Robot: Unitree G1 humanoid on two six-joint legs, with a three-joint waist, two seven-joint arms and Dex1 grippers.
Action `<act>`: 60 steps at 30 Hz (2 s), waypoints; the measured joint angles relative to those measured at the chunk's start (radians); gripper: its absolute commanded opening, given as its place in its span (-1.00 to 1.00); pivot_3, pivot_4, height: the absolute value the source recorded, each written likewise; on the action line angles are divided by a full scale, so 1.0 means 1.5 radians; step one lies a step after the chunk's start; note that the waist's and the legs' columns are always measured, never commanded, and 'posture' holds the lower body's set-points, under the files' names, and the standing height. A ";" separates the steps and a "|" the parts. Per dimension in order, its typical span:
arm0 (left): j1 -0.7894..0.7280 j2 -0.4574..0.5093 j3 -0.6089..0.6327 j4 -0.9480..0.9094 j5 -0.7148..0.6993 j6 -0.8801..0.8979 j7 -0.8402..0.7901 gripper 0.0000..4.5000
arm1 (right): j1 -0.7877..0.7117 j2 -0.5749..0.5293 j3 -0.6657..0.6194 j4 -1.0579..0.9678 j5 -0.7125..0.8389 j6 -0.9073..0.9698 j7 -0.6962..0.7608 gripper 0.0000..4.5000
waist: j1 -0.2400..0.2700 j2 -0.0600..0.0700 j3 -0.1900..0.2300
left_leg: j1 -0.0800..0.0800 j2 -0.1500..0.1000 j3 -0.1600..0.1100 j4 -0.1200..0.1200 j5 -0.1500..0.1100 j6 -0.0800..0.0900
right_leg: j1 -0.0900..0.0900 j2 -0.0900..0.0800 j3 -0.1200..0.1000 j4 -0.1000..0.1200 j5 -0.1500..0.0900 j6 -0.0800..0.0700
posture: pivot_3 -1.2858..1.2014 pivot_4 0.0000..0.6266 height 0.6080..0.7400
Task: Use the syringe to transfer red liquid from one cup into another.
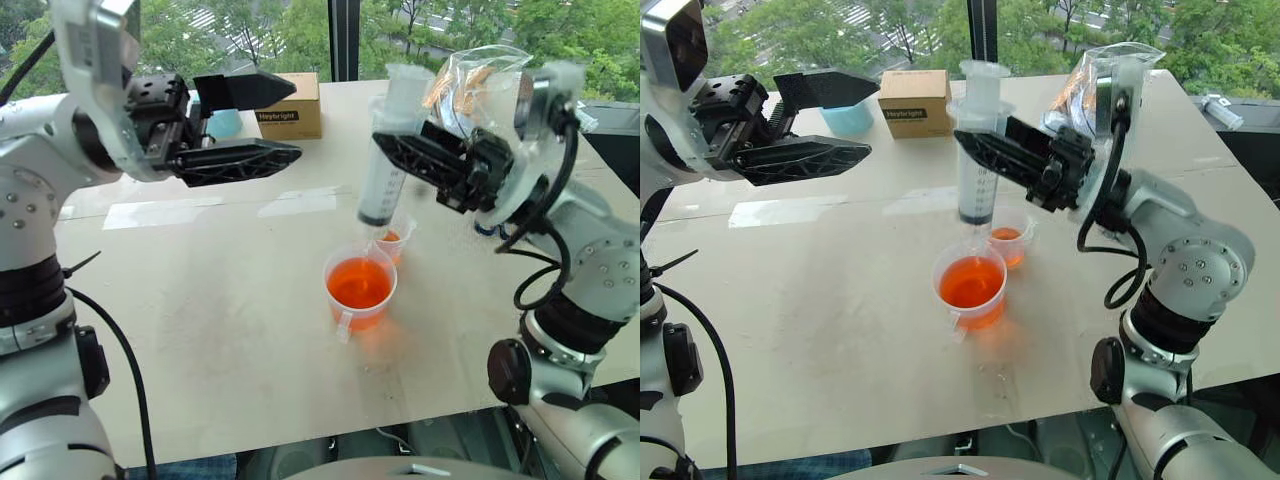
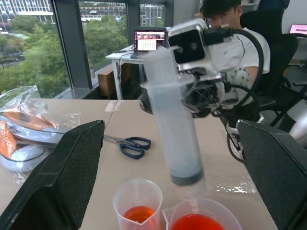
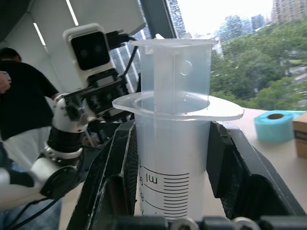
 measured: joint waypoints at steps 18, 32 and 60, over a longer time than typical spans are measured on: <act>0.007 -0.076 -0.071 -0.064 0.016 0.003 0.014 1.00 | 0.119 -0.113 0.237 0.088 -0.179 -0.380 0.176 -0.31 | 0.002 0.000 0.000 | 0.001 0.000 0.000 0.002 0.000 0.000 | 0.000 0.000 0.001 -0.001 0.000 0.000 | 0.03 -0.52 1.00; -0.004 -0.118 -0.113 -0.065 0.042 0.003 0.017 1.00 | 0.118 -0.124 0.253 0.096 -0.177 -0.409 0.168 -0.31 | 0.004 0.000 0.000 | 0.001 0.000 0.000 0.002 0.000 0.000 | 0.000 0.000 0.000 -0.001 0.000 0.000 | 0.03 -0.52 1.00; 0.012 -0.148 -0.144 -0.057 0.105 -0.009 -0.007 1.00 | 0.152 -0.149 0.278 0.079 -0.168 -0.428 0.164 -0.31 | 0.004 0.000 0.000 | 0.000 0.000 0.000 0.002 0.000 0.000 | 0.000 0.000 0.000 -0.001 0.000 0.000 | 0.03 -0.52 1.00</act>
